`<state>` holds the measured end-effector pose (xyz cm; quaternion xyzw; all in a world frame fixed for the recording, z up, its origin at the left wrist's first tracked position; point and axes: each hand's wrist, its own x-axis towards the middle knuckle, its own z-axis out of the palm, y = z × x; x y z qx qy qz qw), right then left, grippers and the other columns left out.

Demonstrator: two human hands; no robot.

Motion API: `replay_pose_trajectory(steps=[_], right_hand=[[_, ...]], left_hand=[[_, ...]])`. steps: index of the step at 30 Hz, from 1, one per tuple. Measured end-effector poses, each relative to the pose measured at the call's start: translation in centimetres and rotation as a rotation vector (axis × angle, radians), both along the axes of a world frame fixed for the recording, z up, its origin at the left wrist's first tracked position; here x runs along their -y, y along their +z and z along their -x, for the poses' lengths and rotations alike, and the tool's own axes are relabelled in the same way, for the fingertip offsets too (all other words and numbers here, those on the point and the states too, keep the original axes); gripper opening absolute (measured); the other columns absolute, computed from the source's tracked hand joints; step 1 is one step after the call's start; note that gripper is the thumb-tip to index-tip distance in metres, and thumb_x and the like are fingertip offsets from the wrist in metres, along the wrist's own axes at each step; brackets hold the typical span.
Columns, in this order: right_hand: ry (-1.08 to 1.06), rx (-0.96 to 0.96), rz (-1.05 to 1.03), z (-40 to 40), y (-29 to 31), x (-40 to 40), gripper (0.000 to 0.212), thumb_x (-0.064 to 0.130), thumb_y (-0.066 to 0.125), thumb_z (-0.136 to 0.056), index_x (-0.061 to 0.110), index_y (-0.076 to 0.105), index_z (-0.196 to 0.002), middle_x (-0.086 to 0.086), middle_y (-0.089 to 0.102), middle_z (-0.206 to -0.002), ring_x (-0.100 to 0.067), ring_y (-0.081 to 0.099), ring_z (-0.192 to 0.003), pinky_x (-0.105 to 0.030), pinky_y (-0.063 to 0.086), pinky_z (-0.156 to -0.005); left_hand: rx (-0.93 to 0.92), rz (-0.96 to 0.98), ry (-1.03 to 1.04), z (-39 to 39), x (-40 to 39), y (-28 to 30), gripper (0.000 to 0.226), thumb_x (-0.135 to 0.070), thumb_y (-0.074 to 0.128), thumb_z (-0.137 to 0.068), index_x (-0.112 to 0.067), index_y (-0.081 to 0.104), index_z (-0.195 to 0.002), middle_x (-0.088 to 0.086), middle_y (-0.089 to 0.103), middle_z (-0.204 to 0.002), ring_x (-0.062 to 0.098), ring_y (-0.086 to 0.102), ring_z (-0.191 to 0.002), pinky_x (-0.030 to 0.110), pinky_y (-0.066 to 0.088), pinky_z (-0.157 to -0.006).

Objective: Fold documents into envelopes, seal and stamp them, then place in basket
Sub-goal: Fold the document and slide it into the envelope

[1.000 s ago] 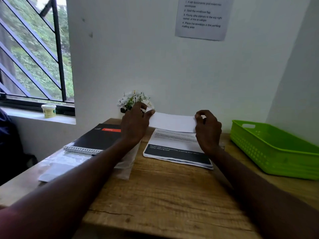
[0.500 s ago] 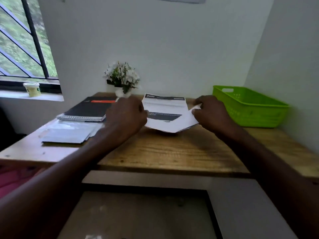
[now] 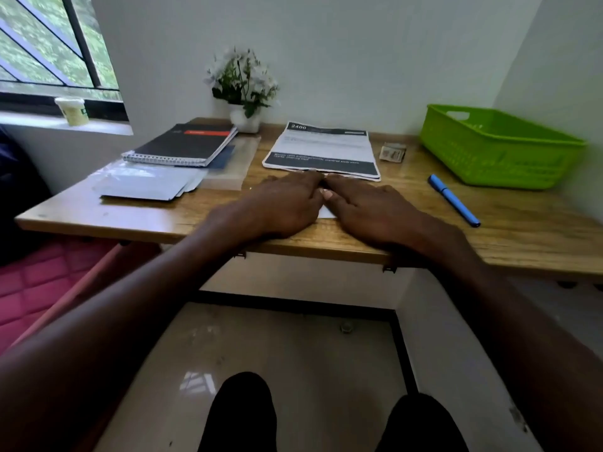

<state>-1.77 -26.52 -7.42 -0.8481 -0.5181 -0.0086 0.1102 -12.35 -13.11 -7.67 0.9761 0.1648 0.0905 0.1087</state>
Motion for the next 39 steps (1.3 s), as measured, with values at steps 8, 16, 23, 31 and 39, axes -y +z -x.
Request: replay_pose_trajectory(steps=[8, 16, 23, 31, 39], right_hand=[[-0.035, -0.013, 0.105, 0.0, -0.4, 0.1, 0.057, 0.053, 0.016, -0.108, 0.035, 0.014, -0.163, 0.012, 0.011, -0.171, -0.011, 0.010, -0.157, -0.048, 0.009, -0.126], [-0.050, 0.017, 0.105, 0.2, -0.3, 0.1, 0.058, 0.050, 0.015, -0.109, 0.032, 0.013, -0.164, 0.011, 0.009, -0.171, -0.011, 0.009, -0.157, -0.048, 0.011, -0.125], [-0.234, -0.016, 0.103, 0.3, -0.6, 3.8, 0.062, 0.049, 0.017, -0.109, 0.023, 0.014, -0.164, 0.001, 0.008, -0.172, -0.017, 0.009, -0.158, -0.045, 0.010, -0.125], [-0.111, 0.089, -0.061, 1.7, 0.2, 3.3, 0.056, 0.039, 0.026, -0.108, 0.022, 0.022, -0.162, 0.002, 0.017, -0.171, -0.016, 0.017, -0.156, -0.047, 0.015, -0.126], [-0.076, -0.010, 0.160, 1.7, -0.2, 2.9, 0.059, 0.049, 0.016, -0.110, 0.028, 0.010, -0.164, 0.007, 0.005, -0.172, -0.013, 0.006, -0.158, -0.045, 0.008, -0.126]], left_hand=[[-0.201, -0.026, 0.171, 2.9, -0.8, 0.2, 0.063, -0.048, 0.016, -0.110, -0.019, 0.005, -0.166, 0.001, -0.001, -0.174, 0.017, -0.001, -0.160, 0.041, 0.001, -0.128], [-0.132, -0.035, 0.078, 0.8, 1.6, 0.2, 0.061, -0.042, 0.021, -0.111, -0.016, 0.011, -0.165, 0.004, 0.005, -0.174, 0.016, 0.004, -0.160, 0.042, 0.006, -0.127], [-0.131, -0.044, 0.161, 2.5, 1.1, -0.3, 0.063, -0.050, 0.017, -0.110, -0.021, 0.009, -0.166, 0.000, 0.004, -0.174, 0.016, 0.004, -0.160, 0.042, 0.005, -0.127], [-0.149, -0.072, 0.078, 2.4, 1.3, 0.1, 0.060, -0.050, 0.016, -0.110, -0.026, 0.009, -0.165, -0.005, 0.005, -0.174, 0.014, 0.002, -0.159, 0.045, 0.003, -0.127], [-0.154, -0.045, 0.158, 2.4, 1.7, -0.1, 0.063, -0.050, 0.018, -0.109, -0.022, 0.009, -0.165, 0.000, 0.004, -0.174, 0.018, 0.003, -0.160, 0.048, 0.004, -0.128]])
